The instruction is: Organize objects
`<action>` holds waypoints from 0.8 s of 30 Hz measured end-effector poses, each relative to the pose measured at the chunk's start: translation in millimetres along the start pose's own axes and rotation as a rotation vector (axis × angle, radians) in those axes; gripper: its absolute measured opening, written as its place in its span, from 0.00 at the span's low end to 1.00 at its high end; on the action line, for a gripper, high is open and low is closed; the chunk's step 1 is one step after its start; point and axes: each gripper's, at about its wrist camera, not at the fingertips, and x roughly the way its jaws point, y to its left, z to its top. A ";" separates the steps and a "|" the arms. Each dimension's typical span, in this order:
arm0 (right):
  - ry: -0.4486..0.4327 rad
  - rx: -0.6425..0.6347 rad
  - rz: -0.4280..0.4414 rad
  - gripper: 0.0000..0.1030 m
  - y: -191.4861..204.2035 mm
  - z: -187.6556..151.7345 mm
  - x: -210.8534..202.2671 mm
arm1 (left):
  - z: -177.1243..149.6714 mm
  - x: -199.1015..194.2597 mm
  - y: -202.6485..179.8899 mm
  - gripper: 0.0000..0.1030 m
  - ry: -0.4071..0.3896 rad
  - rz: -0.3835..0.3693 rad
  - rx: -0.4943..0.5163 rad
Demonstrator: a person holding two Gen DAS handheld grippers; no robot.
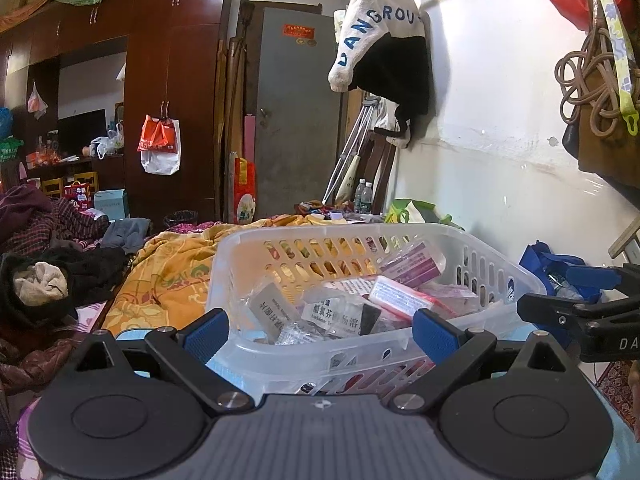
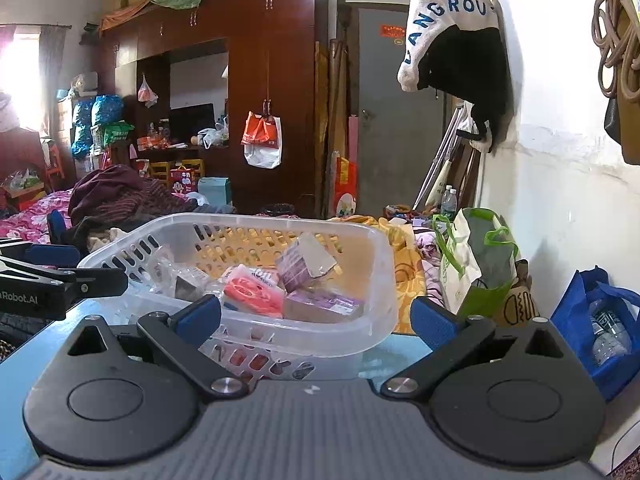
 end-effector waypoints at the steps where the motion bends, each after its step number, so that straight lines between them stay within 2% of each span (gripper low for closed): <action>1: 0.000 0.000 0.001 1.00 0.2 -0.1 -0.2 | 0.0 0.0 0.0 0.97 0.000 0.000 0.000; 24: -0.002 0.000 0.016 1.00 2.4 -2.8 -0.3 | -1.1 0.1 -5.2 0.97 0.007 -0.002 0.003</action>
